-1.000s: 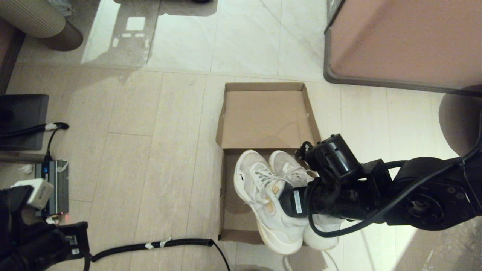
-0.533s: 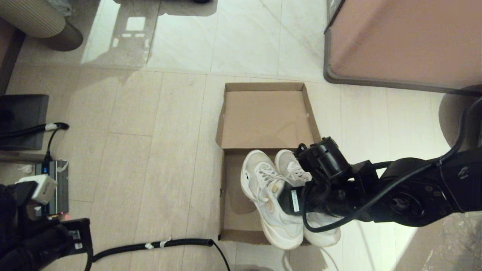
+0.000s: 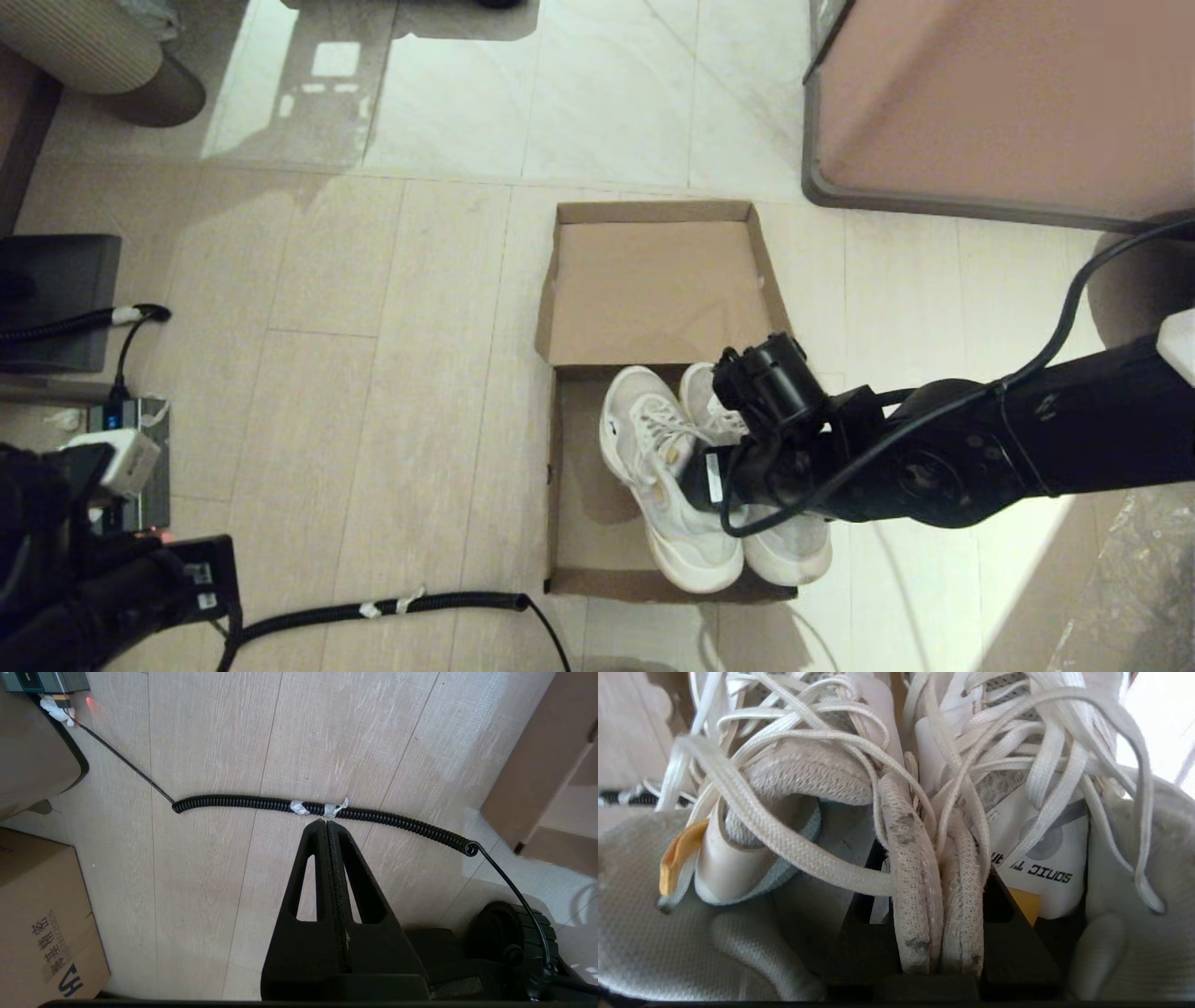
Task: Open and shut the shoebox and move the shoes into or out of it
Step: Put the shoes into the shoe box
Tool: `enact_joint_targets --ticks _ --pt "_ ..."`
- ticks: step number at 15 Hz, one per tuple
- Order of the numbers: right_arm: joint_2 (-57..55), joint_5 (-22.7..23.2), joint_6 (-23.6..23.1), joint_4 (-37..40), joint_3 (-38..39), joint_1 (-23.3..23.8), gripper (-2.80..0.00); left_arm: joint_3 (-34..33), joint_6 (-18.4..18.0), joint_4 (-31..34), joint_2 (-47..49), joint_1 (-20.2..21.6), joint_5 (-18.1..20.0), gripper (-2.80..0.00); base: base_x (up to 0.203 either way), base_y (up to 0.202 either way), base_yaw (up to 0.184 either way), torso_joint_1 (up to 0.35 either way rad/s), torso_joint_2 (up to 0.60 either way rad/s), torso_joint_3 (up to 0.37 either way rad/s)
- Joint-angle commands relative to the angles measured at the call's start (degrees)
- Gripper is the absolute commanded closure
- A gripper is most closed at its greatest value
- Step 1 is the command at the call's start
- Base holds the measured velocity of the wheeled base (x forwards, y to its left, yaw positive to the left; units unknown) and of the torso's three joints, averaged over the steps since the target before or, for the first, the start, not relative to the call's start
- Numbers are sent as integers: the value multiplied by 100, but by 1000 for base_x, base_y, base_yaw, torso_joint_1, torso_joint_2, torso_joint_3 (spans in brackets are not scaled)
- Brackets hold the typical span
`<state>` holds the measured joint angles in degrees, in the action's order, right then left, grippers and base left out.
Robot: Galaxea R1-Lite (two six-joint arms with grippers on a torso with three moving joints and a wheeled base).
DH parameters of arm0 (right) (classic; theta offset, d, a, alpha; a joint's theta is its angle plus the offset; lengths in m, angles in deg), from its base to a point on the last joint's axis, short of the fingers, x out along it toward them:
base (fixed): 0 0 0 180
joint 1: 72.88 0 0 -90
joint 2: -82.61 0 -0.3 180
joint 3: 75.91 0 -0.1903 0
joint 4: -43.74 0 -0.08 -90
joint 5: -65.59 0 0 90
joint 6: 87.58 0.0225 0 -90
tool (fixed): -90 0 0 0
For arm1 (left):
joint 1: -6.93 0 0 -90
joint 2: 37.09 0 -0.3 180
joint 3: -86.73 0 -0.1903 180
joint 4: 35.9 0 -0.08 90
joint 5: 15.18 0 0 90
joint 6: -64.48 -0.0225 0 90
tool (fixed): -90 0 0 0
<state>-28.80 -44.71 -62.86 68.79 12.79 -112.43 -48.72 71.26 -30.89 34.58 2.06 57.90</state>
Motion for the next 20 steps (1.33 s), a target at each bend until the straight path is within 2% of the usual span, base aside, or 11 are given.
enact_joint_targets --ticks 1,4,8,11,17,20 --pt "-162 0 6 7 -159 9 0 8 -1 -11 58 -5 -22 0 0 0 0 0 0 0" --pt "-427 -9 -1 -1 -405 43 0 -76 -5 28 40 -43 -39 0 0 0 0 0 0 0" --pt "-860 -15 -8 -25 -637 57 0 18 -238 76 57 -48 -66 0 0 0 0 0 0 0" --pt "-1205 -36 -50 -464 -747 70 0 28 -238 69 139 -40 -66 0 0 0 0 0 0 0" --pt "-2036 -229 -50 -635 -1221 128 0 26 -230 68 111 -40 -57 0 0 0 0 0 0 0" --pt "-2309 -245 -72 -1076 -1301 130 0 17 -221 68 85 -40 -48 0 0 0 0 0 0 0"
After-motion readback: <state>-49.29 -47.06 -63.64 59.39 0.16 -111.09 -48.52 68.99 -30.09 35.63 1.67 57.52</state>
